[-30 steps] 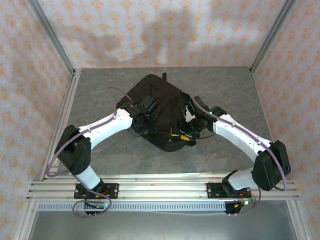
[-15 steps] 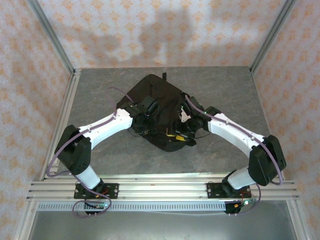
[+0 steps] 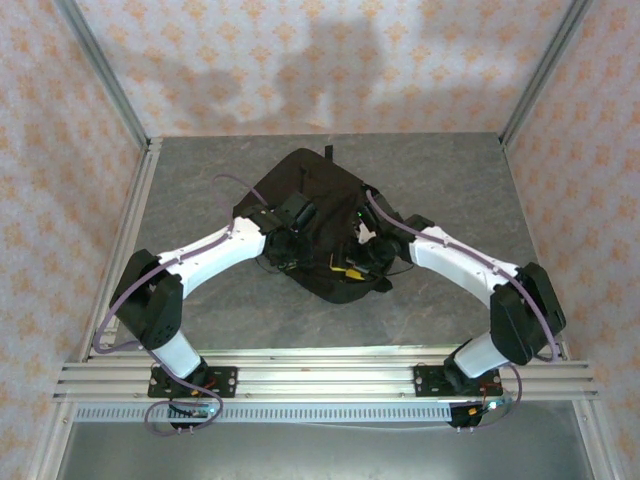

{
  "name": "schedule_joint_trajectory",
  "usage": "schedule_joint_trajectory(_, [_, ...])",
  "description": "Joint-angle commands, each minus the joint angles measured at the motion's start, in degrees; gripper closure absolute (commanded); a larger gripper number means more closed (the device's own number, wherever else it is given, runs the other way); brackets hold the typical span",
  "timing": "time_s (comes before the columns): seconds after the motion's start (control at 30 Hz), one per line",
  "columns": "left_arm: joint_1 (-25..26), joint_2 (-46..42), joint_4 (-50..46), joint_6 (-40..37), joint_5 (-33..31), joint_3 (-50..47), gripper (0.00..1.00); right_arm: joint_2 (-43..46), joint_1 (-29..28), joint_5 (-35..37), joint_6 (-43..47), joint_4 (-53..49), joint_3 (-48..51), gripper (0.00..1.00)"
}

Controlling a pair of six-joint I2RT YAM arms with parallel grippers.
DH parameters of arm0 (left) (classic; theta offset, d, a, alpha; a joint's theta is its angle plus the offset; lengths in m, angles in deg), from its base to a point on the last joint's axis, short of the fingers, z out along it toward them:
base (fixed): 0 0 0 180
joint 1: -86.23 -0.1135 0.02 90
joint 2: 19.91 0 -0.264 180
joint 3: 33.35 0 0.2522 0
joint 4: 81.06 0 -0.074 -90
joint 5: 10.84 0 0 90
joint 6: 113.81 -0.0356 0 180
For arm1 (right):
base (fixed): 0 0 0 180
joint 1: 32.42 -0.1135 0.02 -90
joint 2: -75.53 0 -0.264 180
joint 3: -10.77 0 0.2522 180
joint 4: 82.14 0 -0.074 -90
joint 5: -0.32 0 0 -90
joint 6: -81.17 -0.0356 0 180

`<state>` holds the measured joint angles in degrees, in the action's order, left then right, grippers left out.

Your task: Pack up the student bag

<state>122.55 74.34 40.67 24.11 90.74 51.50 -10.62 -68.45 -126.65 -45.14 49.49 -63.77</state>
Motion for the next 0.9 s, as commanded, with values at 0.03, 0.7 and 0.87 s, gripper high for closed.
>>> schedule_joint_trajectory(0.03, [-0.72, 1.70, -1.28, -0.55, -1.99, 0.75, 0.68, -2.13, -1.44, 6.73, 2.37, -5.12, -2.43, 0.61])
schedule_joint_trajectory(0.7, [-2.25, 1.99, -3.26, -0.39, -3.76, 0.04, 0.70, 6.19, -2.55, 13.98, 6.70, -6.90, -4.32, 1.00])
schedule_joint_trajectory(0.87, [-2.93, 1.92, -3.91, -0.31, -3.92, 0.37, 0.71, 12.05, -2.64, 14.64, 7.20, -6.29, 0.42, 1.00])
